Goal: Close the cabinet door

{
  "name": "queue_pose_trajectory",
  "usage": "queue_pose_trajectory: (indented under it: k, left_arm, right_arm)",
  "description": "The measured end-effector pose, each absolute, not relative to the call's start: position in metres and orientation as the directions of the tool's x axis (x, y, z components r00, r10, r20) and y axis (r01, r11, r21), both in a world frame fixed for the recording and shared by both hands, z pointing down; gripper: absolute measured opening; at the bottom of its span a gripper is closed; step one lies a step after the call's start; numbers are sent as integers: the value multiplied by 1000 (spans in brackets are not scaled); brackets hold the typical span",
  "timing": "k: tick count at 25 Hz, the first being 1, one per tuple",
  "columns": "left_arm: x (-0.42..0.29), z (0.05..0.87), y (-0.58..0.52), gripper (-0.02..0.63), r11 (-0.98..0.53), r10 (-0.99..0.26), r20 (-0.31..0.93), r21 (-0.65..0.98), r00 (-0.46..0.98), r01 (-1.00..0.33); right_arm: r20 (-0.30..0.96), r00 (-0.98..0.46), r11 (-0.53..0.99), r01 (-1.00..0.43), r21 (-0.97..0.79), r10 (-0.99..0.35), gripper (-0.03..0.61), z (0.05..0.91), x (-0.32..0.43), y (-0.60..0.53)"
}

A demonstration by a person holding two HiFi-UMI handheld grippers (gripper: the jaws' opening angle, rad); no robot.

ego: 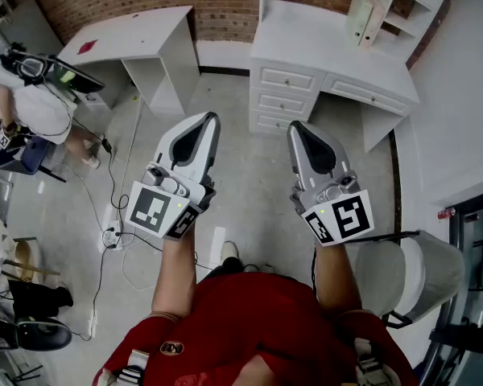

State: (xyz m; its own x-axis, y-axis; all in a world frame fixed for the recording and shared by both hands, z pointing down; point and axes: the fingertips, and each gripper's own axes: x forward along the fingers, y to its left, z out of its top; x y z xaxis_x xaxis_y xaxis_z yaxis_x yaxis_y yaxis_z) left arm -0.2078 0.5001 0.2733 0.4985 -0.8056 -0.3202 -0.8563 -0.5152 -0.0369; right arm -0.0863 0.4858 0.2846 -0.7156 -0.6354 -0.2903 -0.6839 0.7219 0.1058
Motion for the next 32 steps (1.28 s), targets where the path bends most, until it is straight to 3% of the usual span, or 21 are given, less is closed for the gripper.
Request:
queue_pose_trajectory:
  k: [19,32]
  left_arm:
    - [-301,275,447,5,-631,-726,-349,-2,592,-776]
    - [-294,276,364,5,-672,-696,-345,4,630,-741]
  right_arm:
    - [-296,-675,692,-719,58,-676,14,285,-175,444]
    - [-313,-636,654,-754,61,-705,12,281,-156,364]
